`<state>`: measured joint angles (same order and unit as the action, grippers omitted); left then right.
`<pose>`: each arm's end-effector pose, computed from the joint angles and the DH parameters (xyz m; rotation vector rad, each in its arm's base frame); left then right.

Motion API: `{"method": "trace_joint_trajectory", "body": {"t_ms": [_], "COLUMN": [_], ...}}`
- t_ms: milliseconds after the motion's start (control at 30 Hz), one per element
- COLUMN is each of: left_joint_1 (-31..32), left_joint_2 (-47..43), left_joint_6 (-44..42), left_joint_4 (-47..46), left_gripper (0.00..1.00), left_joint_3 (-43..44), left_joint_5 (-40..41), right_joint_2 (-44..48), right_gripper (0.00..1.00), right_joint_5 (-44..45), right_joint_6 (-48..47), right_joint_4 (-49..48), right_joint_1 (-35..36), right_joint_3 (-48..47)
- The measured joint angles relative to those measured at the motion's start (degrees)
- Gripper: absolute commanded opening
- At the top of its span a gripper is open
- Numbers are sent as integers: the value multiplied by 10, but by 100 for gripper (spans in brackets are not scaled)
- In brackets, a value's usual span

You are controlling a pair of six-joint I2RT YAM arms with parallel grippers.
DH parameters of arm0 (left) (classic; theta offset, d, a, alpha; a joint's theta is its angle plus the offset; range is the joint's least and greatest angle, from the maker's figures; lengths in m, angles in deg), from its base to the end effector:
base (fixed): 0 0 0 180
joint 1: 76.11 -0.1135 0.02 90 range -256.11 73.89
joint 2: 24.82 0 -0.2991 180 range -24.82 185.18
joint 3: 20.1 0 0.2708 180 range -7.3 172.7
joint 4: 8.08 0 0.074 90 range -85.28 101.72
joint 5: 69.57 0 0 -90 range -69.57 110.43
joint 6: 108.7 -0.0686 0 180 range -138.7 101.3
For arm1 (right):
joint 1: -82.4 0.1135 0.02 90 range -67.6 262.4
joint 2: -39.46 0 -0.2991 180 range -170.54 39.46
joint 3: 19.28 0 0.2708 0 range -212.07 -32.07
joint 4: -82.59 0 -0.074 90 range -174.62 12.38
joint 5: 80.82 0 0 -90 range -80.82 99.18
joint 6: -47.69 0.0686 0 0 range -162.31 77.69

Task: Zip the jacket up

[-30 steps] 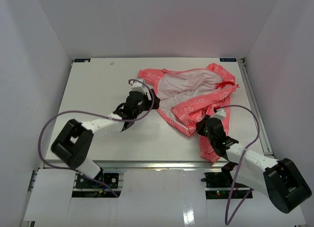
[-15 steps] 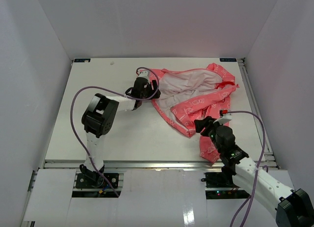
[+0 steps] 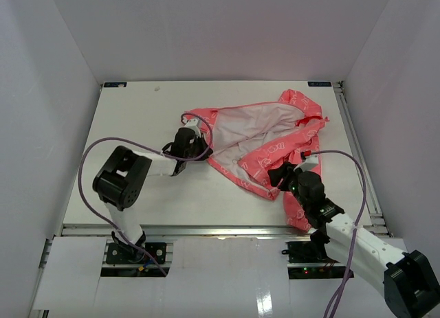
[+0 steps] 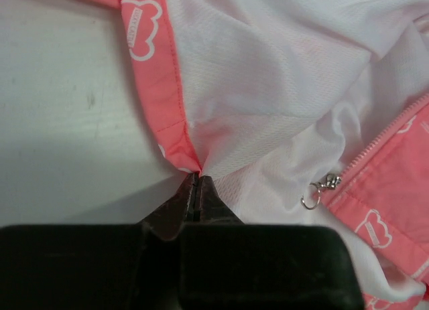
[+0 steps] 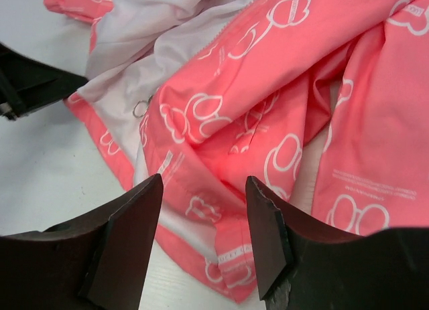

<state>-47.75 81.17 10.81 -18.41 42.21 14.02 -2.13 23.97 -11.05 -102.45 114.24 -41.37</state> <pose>0.3633 -0.2048 0.1358 0.0450 2.2335 -0.6917 0.1685 0.0840 0.1866 0.1757 1.8402 0.5423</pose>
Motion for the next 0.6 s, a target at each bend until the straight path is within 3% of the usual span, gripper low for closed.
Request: {"method": "trace_joint_trajectory", "body": {"t_ms": [67,233,300,433,600], "left_joint_1": [8,47,61,67,42], "left_joint_2": [-60,-216,-289,-390,-385], "left_joint_6": [8,30,39,39,-18], "left_joint_4": [1,-36,-42,10,93], "left_gripper": [5,58,72,78,82], "left_joint_3": [-52,-175,-237,-268,-159], "left_joint_5": [11,21,14,17,56], "right_joint_2": [-34,-116,-152,-179,-162], "right_gripper": [60,60,60,60,61], "right_joint_5": [-2,-3,-3,-2,-16], "right_joint_6": [1,-2,-6,-11,-15], "right_joint_4": [1,-1,-3,-3,-24], "right_joint_1": [0,0,0,0,0], "right_joint_3": [-21,-88,-115,-124,-95]}}
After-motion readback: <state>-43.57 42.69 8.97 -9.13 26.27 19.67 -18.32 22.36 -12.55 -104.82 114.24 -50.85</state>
